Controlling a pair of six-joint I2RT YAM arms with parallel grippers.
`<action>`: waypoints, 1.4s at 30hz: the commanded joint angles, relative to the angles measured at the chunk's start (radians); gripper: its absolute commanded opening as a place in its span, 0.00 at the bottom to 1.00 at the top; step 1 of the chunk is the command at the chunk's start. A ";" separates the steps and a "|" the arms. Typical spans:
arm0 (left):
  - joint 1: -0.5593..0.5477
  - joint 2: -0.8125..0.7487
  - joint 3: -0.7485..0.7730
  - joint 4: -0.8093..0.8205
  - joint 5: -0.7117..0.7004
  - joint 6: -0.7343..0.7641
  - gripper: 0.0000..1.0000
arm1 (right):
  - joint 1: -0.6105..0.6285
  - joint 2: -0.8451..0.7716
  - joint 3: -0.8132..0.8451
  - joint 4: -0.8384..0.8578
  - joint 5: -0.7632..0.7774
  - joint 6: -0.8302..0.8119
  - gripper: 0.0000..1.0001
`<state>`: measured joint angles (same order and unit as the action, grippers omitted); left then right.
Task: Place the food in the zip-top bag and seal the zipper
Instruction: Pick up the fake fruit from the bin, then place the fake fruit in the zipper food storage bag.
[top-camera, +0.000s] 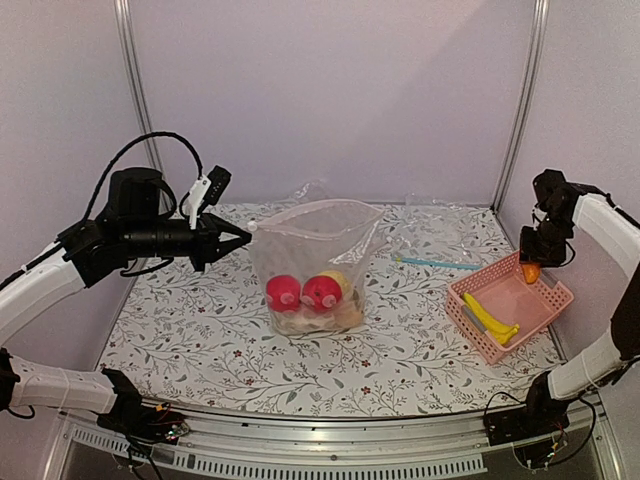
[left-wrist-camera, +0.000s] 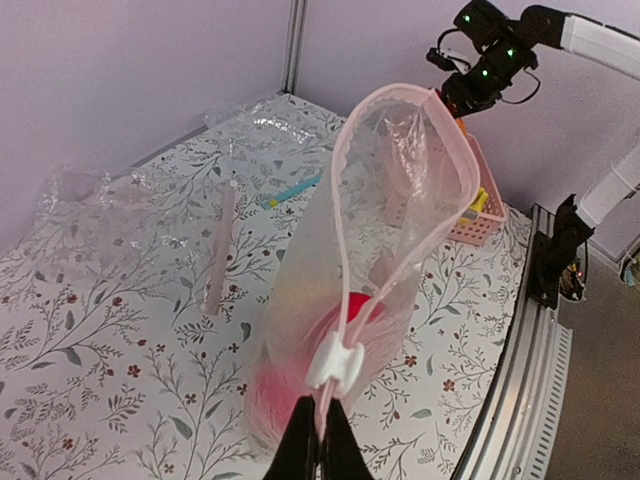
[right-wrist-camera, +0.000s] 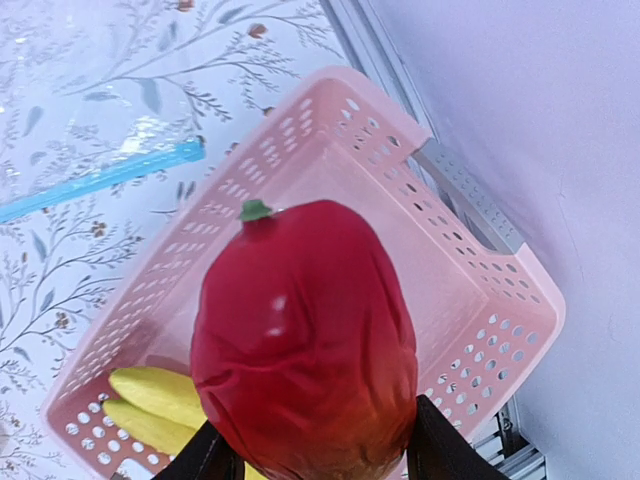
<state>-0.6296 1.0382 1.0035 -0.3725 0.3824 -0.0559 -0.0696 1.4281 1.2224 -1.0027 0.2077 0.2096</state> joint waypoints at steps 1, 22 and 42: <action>0.007 -0.003 0.014 0.012 0.022 0.007 0.00 | 0.137 -0.076 0.063 -0.038 -0.094 0.027 0.50; 0.007 -0.005 0.010 0.016 0.056 0.014 0.00 | 0.896 -0.021 0.511 0.182 -0.320 -0.152 0.51; 0.008 -0.001 0.012 0.010 0.062 0.018 0.00 | 1.008 0.315 0.761 0.187 -0.375 -0.509 0.51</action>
<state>-0.6296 1.0386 1.0035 -0.3725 0.4370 -0.0517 0.9314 1.7107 1.9415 -0.8036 -0.1257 -0.2371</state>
